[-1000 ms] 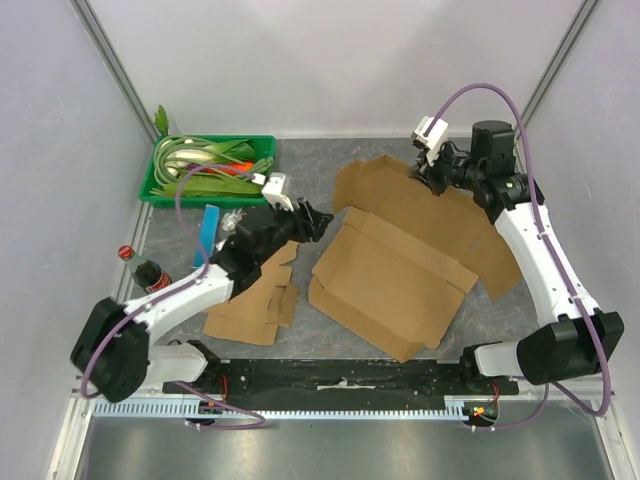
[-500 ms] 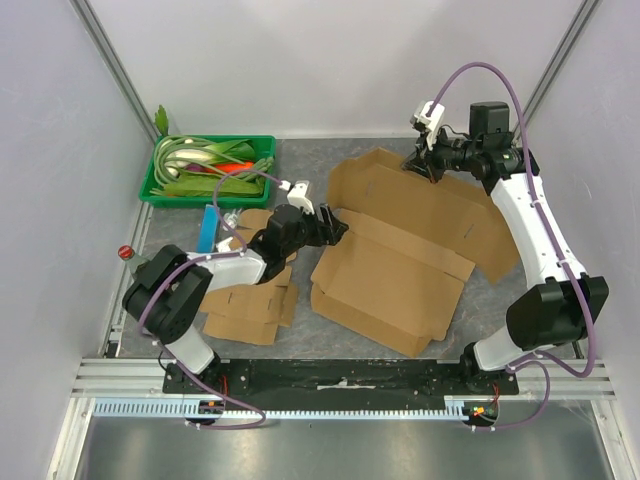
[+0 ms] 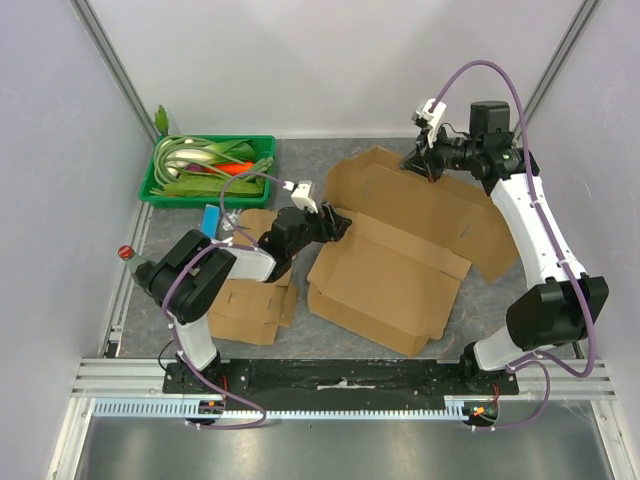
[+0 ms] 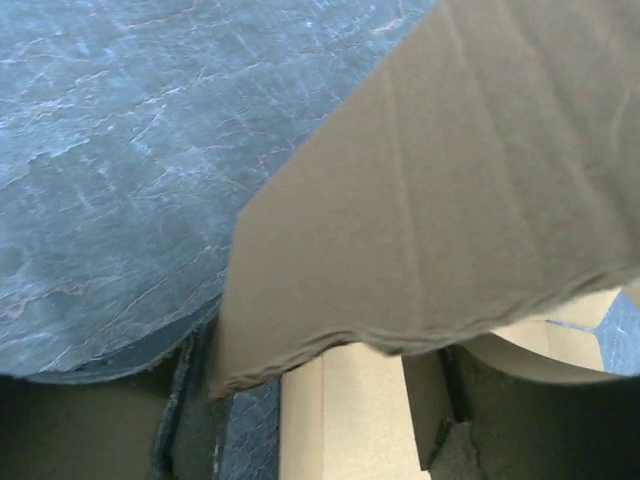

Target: Fold the paper box

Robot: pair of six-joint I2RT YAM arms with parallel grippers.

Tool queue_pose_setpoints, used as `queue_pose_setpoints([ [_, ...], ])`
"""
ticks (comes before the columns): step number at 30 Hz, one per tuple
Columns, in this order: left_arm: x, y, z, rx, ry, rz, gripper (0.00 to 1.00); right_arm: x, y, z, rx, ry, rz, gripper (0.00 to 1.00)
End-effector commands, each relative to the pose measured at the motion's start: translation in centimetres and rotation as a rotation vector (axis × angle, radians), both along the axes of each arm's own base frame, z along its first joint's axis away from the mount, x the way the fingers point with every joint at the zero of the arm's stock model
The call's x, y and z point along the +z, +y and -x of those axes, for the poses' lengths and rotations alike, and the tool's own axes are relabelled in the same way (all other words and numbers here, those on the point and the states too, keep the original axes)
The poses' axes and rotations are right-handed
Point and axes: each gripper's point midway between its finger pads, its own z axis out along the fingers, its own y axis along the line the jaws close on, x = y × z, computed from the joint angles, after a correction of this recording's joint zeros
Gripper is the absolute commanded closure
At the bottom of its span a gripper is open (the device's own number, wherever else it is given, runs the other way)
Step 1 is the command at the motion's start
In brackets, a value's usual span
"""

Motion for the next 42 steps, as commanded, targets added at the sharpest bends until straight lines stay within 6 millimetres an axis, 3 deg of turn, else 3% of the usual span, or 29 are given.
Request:
queue_pose_setpoints([
  [1,3.7,-2.5,-0.9,-0.088,-0.135,0.06,0.36,2.3,0.2,-0.4,-0.019,-0.078,-0.048,1.0],
  [5,3.5,-2.6,-1.0,-0.069,-0.107,0.061,0.63,2.8,-0.3,-0.9,-0.098,-0.093,-0.066,1.0],
  [6,3.6,-2.5,-1.0,-0.056,-0.121,0.042,0.73,2.1,-0.4,-1.1,-0.12,-0.089,-0.057,1.0],
  [7,3.6,-2.4,-1.0,-0.04,-0.127,0.017,0.76,2.8,-1.1,-1.6,-0.186,-0.139,-0.035,1.0],
  [8,4.5,-2.7,-1.4,0.01,-0.148,0.0,0.78,2.5,-0.6,-1.5,-0.206,-0.151,-0.022,1.0],
  [10,4.1,-3.1,-1.4,0.023,-0.137,-0.045,0.87,1.1,-0.5,-1.6,-0.267,-0.166,0.022,1.0],
  [13,3.9,-4.4,-1.4,0.006,-0.104,0.012,0.9,0.2,0.9,-0.5,-0.304,-0.19,0.064,1.0],
  [14,3.8,-4.8,-1.1,-0.017,-0.098,0.024,0.89,-1.3,1.5,0.0,-0.312,-0.186,0.1,1.0],
  [16,2.9,-5.2,-0.9,-0.031,-0.067,0.044,0.89,-1.1,2.2,0.4,-0.329,-0.253,0.118,1.0],
  [17,2.7,-5.3,-0.8,-0.032,-0.055,0.05,0.87,-2.4,2.0,0.7,-0.33,-0.248,0.141,1.0],
  [21,1.9,-5.7,-0.3,-0.057,-0.024,0.069,0.81,-3.8,2.6,1.8,-0.304,-0.284,0.191,1.0],
  [22,1.8,-5.6,-0.2,-0.064,-0.019,0.071,0.78,-3.6,3.2,2.5,-0.268,-0.331,0.216,1.0],
  [23,1.7,-5.6,-0.1,-0.069,-0.018,0.075,0.72,-5.0,2.9,2.9,-0.268,-0.33,0.241,1.0],
  [27,1.9,-4.9,0.8,-0.108,-0.022,0.072,0.53,-5.8,1.9,3.3,-0.269,-0.377,0.308,1.0],
  [30,2.7,-3.0,2.4,-0.096,-0.045,0.053,0.41,-6.0,1.4,3.2,-0.261,-0.389,0.355,1.0],
  [31,1.6,-1.9,3.3,-0.086,-0.026,0.031,0.39,-6.2,1.1,3.2,-0.27,-0.394,0.376,1.0],
  [32,3.3,-1.1,3.7,-0.08,-0.053,0.044,0.37,-6.2,0.8,3.1,-0.268,-0.41,0.402,1.0],
  [34,3.0,0.6,4.8,-0.051,-0.052,0.016,0.37,-6.4,0.4,2.9,-0.267,-0.422,0.44,1.0],
  [35,4.8,1.4,5.2,-0.036,-0.088,0.027,0.37,-6.4,0.3,2.9,-0.258,-0.429,0.454,1.0],
  [37,5.3,2.4,6.0,-0.027,-0.097,0.009,0.39,-6.9,0.3,2.6,-0.232,-0.438,0.497,1.0],
  [40,8.2,3.8,6.0,0.027,-0.141,0.013,0.41,-6.9,0.1,1.8,-0.231,-0.426,0.541,1.0],
  [42,9.9,4.3,6.1,0.044,-0.168,0.024,0.35,-6.1,0.2,1.4,-0.228,-0.436,0.536,1.0],
])
